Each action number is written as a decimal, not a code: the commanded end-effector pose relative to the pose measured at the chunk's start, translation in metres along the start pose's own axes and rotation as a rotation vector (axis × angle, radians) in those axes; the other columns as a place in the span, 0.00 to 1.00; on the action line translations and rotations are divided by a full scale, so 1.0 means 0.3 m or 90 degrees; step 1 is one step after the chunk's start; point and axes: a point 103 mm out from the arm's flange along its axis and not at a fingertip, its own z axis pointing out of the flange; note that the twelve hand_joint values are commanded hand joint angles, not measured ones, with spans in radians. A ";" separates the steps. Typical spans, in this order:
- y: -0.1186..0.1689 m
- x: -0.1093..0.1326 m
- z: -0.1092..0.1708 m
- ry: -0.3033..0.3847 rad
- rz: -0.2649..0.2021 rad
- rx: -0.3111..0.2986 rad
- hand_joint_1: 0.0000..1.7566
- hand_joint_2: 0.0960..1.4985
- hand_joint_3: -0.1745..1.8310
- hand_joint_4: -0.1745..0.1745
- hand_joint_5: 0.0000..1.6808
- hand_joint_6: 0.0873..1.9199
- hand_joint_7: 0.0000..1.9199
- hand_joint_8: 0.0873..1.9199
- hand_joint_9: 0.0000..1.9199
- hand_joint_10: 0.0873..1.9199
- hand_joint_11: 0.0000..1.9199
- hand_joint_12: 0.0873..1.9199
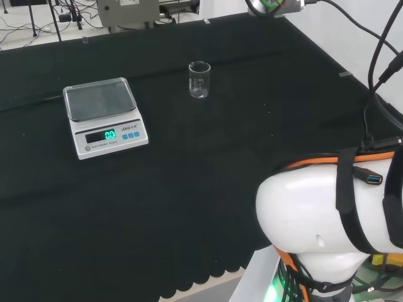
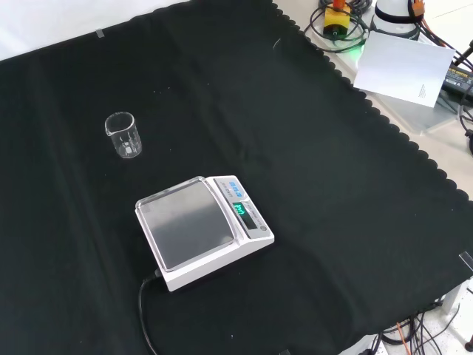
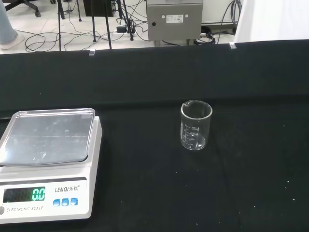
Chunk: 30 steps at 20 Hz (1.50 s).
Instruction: Pick up the beaker.
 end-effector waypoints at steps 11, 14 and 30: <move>0.120 -0.077 0.080 0.000 0.023 -0.012 0.30 0.43 0.22 0.46 0.17 0.00 0.13 0.35 0.21 0.39 0.04 0.76; 0.195 -0.121 0.157 0.016 0.043 -0.030 0.31 0.43 0.22 0.48 0.16 0.00 0.11 0.34 0.21 0.39 0.03 0.76; 0.636 -0.199 0.475 0.011 0.050 0.022 0.33 0.43 0.20 0.55 0.07 0.00 0.01 0.31 0.14 0.40 0.00 0.73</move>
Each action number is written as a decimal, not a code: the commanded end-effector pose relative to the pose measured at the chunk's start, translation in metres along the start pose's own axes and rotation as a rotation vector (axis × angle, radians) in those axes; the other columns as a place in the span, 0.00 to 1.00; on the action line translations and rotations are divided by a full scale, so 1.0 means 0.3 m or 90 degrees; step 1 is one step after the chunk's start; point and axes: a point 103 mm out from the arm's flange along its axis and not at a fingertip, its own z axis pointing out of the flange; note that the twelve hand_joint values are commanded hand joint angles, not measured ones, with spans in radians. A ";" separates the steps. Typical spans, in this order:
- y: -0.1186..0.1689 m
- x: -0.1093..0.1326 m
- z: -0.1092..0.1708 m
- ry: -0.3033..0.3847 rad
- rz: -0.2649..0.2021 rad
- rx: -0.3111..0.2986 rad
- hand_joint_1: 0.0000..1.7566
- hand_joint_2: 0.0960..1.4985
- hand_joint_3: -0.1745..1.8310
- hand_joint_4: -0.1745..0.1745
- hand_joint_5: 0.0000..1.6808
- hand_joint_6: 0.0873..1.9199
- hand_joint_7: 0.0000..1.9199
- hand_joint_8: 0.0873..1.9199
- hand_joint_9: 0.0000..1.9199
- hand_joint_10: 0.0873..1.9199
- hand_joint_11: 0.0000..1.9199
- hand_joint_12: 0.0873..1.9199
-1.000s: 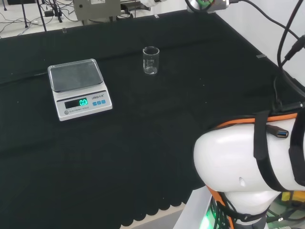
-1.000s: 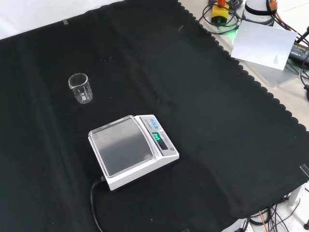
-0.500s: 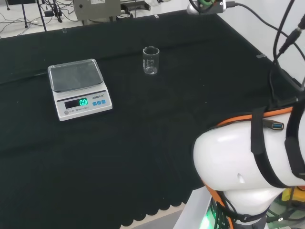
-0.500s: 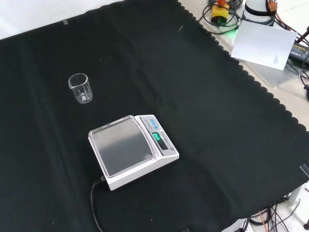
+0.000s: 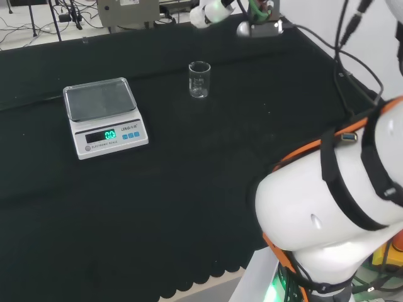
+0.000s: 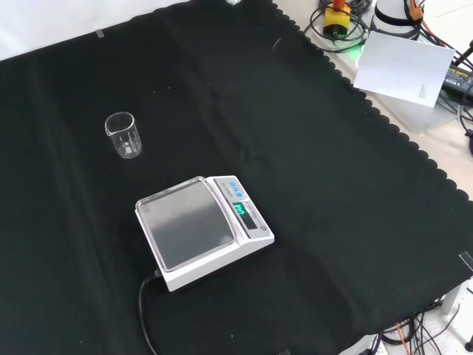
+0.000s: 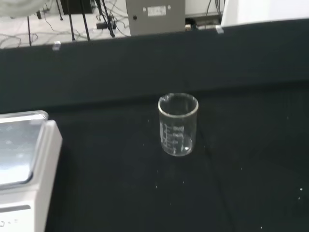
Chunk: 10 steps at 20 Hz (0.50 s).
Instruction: Pick up the beaker.
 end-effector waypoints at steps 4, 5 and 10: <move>0.359 -0.126 0.205 0.004 0.026 0.010 0.33 0.43 0.20 0.58 0.03 0.00 0.00 0.25 0.11 0.40 0.00 0.71; 0.390 -0.143 0.228 0.009 0.031 0.016 0.33 0.43 0.20 0.59 0.02 0.00 0.00 0.24 0.10 0.40 0.00 0.70; 0.567 -0.213 0.312 0.011 0.041 0.039 0.34 0.42 0.19 0.61 0.00 0.00 0.00 0.22 0.10 0.40 0.00 0.71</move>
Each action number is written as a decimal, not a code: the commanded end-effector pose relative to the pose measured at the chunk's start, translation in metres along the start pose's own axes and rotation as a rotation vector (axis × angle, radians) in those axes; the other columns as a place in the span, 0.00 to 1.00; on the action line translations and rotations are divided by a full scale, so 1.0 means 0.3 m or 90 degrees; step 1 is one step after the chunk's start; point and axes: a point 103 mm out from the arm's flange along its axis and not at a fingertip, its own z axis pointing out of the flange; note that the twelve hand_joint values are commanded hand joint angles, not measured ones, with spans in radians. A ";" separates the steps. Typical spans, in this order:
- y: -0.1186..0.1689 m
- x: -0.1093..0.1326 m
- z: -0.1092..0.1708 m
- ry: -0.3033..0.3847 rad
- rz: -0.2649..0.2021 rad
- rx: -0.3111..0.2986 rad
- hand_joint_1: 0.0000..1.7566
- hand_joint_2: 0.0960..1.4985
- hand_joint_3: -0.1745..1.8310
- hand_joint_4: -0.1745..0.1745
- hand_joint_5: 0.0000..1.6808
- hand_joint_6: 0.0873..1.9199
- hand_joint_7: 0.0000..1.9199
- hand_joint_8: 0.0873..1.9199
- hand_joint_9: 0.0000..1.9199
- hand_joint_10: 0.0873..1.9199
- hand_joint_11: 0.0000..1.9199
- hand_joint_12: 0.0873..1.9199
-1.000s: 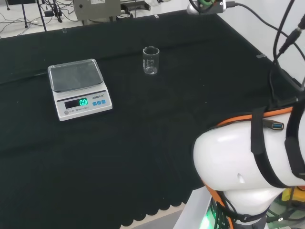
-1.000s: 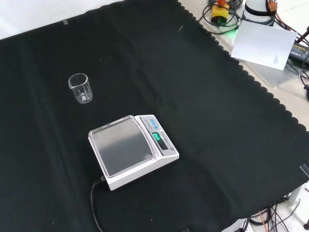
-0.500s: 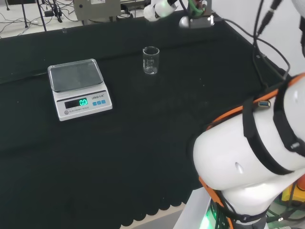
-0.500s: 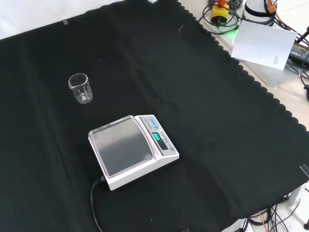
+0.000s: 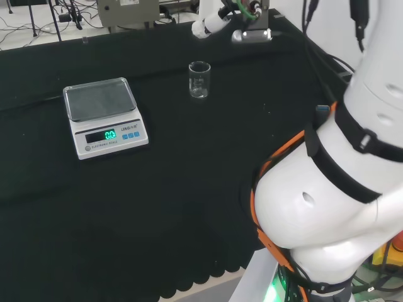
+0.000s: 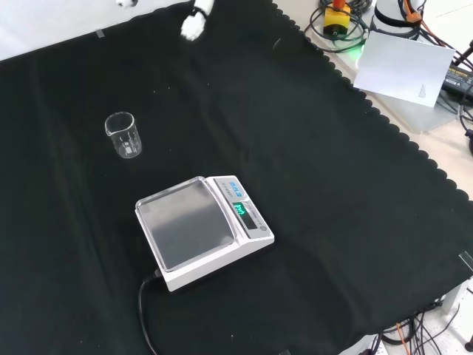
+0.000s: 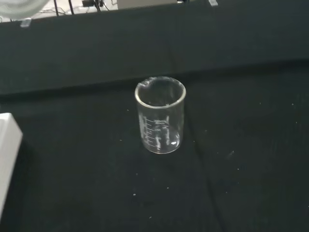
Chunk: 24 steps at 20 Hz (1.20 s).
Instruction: Pick up the beaker.
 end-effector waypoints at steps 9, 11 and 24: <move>0.501 -0.243 0.331 0.036 0.047 0.077 0.34 0.40 0.18 0.65 0.00 0.00 0.00 0.18 0.08 0.40 0.00 0.70; 0.519 -0.237 0.396 0.047 0.040 0.101 0.33 0.40 0.17 0.67 0.00 0.00 0.00 0.16 0.08 0.40 0.00 0.70; 0.466 -0.042 0.525 0.083 -0.060 0.158 0.31 0.39 0.16 0.71 0.00 0.00 0.00 0.15 0.07 0.40 0.00 0.67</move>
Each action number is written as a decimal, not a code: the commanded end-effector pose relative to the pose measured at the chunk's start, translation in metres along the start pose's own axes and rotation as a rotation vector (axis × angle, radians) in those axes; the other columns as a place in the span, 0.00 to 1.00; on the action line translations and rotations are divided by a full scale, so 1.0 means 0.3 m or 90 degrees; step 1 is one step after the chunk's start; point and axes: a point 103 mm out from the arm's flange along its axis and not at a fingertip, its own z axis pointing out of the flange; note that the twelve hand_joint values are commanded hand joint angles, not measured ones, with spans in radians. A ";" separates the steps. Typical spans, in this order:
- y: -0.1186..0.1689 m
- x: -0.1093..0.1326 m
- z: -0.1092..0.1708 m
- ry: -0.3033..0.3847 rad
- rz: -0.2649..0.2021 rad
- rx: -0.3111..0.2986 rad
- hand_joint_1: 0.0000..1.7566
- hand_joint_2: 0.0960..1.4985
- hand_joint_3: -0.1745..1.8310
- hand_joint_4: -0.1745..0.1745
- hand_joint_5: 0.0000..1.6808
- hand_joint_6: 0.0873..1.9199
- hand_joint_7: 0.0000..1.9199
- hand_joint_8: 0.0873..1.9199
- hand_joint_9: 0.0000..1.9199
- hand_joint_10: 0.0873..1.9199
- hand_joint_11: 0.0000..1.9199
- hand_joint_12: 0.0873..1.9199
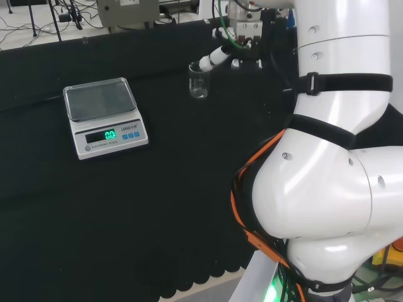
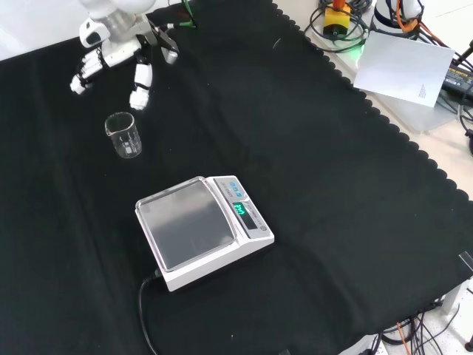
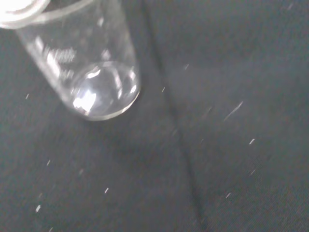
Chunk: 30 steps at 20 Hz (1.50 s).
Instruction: Pick up the beaker.
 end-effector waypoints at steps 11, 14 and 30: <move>0.049 0.271 0.050 -0.049 -0.087 0.078 0.30 0.38 0.15 0.75 0.00 0.00 0.00 0.15 0.07 0.40 0.00 0.67; 0.076 0.262 0.068 -0.063 -0.072 0.096 0.29 0.38 0.14 0.77 0.00 0.00 0.00 0.12 0.06 0.40 0.00 0.67; 0.119 0.150 0.217 -0.085 -0.006 0.129 0.39 0.40 0.13 0.87 0.05 0.00 0.07 0.06 0.07 0.41 0.00 0.75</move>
